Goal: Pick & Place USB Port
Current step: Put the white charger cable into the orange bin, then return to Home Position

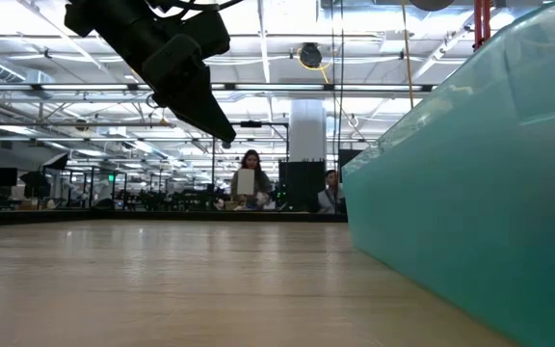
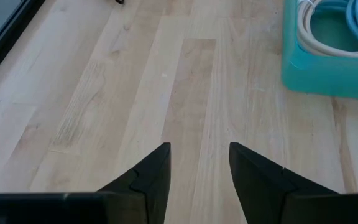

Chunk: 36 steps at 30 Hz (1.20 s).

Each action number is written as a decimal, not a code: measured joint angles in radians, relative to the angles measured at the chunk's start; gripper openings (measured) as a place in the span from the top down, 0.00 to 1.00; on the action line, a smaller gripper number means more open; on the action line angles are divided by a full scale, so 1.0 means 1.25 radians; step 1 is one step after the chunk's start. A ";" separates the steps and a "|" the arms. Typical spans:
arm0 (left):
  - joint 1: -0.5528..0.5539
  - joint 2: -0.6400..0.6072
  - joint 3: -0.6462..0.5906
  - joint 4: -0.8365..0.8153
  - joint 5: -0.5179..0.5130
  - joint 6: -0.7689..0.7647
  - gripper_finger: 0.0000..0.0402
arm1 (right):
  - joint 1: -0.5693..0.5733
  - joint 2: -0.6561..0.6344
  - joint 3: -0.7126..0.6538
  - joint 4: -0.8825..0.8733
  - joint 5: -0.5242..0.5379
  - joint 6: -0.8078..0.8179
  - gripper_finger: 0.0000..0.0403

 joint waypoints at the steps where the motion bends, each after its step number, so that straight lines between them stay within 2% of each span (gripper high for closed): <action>1: 0.000 0.000 0.000 0.000 0.000 0.000 0.59 | 0.000 0.000 0.000 0.000 0.000 0.000 0.88; 10: 0.000 0.000 0.000 0.000 0.000 0.000 0.59 | 0.000 0.000 0.000 -0.001 -0.004 -0.009 0.78; 13: 0.000 0.000 0.000 0.000 0.000 0.001 0.59 | -0.004 0.000 -0.001 -0.007 -0.030 -0.013 0.74; 20: 0.000 0.000 0.000 0.000 0.000 0.000 0.59 | -0.041 -0.029 -0.001 -0.007 -0.060 -0.096 0.68; 30: 0.000 0.000 0.000 0.000 0.000 0.000 0.59 | -0.063 -0.104 -0.001 -0.015 0.007 -0.176 0.66; 36: 0.000 0.000 0.000 0.000 0.001 0.000 0.59 | -0.076 -0.169 -0.001 -0.041 0.121 -0.248 0.65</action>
